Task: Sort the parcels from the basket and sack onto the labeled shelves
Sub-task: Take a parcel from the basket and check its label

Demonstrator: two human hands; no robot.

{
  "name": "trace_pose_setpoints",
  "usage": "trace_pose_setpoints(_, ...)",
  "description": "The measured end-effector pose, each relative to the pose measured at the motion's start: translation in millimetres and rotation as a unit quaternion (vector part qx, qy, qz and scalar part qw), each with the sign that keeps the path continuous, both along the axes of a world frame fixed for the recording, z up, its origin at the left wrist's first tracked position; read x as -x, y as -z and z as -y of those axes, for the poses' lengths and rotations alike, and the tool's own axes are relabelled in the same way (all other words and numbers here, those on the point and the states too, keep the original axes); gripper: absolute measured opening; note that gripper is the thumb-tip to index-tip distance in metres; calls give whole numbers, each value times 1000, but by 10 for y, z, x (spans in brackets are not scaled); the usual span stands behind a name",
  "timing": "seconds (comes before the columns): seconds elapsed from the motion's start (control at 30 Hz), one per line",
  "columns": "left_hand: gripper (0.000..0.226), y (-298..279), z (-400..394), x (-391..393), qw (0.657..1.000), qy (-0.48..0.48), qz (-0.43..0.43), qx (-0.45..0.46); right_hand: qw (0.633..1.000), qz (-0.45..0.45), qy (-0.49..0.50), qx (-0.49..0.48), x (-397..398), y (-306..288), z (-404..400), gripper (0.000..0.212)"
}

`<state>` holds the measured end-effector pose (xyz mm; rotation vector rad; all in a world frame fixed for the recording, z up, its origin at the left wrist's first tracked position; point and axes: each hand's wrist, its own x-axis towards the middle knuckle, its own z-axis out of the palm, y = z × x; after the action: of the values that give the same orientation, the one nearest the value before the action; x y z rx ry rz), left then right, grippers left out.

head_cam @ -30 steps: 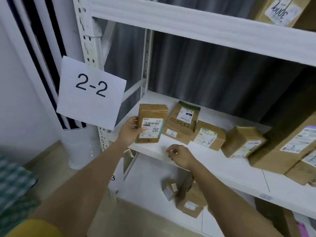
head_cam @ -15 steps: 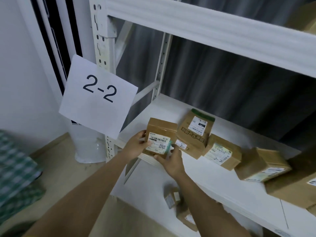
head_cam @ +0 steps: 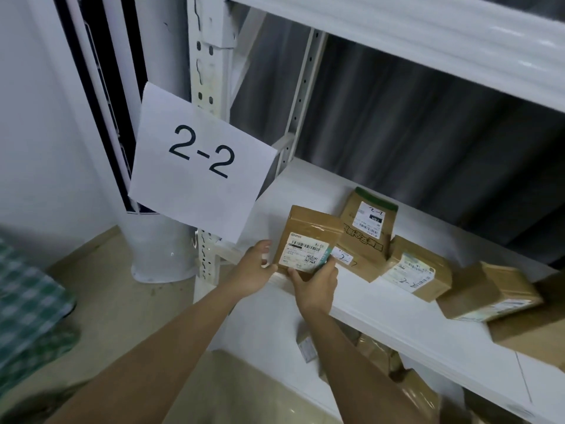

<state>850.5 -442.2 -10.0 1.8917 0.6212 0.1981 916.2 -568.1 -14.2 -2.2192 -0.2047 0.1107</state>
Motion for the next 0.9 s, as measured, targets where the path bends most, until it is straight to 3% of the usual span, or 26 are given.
trace_pose_setpoints(0.37, 36, 43, -337, 233, 1000, 18, -16, -12, 995, 24, 42, 88, -37, -14, -197, 80)
trace_pose_setpoints(0.57, 21, 168, -485, 349, 1000, 6, -17, 4, 987, 31, 49, 147, -123, -17, -376, 91)
trace_pose_setpoints(0.7, 23, 207, -546, 425, 1000, 10, -27, -10, 988, 42, 57, 139, -200, -16, -479, 98)
trace_pose_setpoints(0.9, 23, 251, -603, 597, 1000, -11, -27, 3, 987, 28, 73, 141, -348, 24, -612, 88)
